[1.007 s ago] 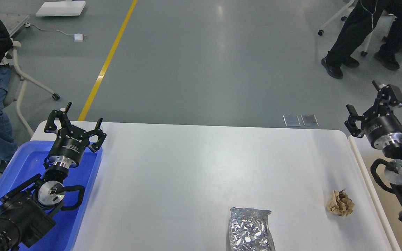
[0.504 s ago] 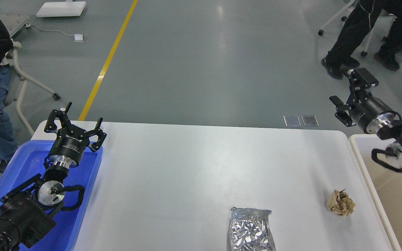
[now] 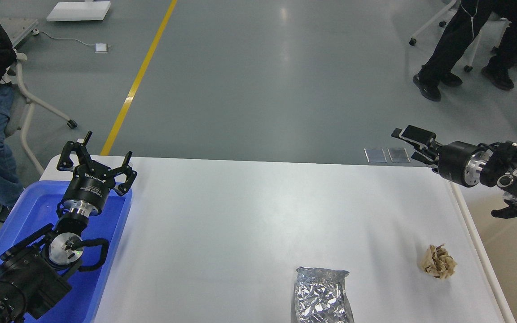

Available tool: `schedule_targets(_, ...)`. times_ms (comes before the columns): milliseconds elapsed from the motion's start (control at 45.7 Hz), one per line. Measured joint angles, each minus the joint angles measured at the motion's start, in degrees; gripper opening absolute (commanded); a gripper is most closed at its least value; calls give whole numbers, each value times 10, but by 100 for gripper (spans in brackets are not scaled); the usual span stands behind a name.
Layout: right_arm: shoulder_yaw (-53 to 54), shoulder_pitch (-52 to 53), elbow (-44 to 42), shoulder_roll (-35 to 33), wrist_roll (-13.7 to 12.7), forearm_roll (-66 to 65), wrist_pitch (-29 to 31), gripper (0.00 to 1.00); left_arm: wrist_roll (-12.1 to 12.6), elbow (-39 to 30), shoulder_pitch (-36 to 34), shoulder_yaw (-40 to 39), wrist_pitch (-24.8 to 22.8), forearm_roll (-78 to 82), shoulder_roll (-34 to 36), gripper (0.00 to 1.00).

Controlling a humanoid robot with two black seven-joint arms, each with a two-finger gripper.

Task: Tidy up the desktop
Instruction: 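Swing the right gripper out and down toward the silver foil bag, then lower the right gripper onto the silver foil bag and close it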

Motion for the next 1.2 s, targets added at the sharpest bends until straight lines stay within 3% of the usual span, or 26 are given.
schedule_targets(241,-85,34,104,-45,1,-84,11,100,0,0,0,0,0,0,0,100)
schedule_targets(635,-170,62,243,-108,-2,-157,111,100,0,0,-1,0,0,0,0,100)
schedule_targets(964,-209,59,286,-94,-4,-187,134,100,0,0,-1,0,0,0,0,100)
schedule_targets(1204,-217,54,279,-41,-4,-194,134,100,0,0,-1,0,0,0,0,100)
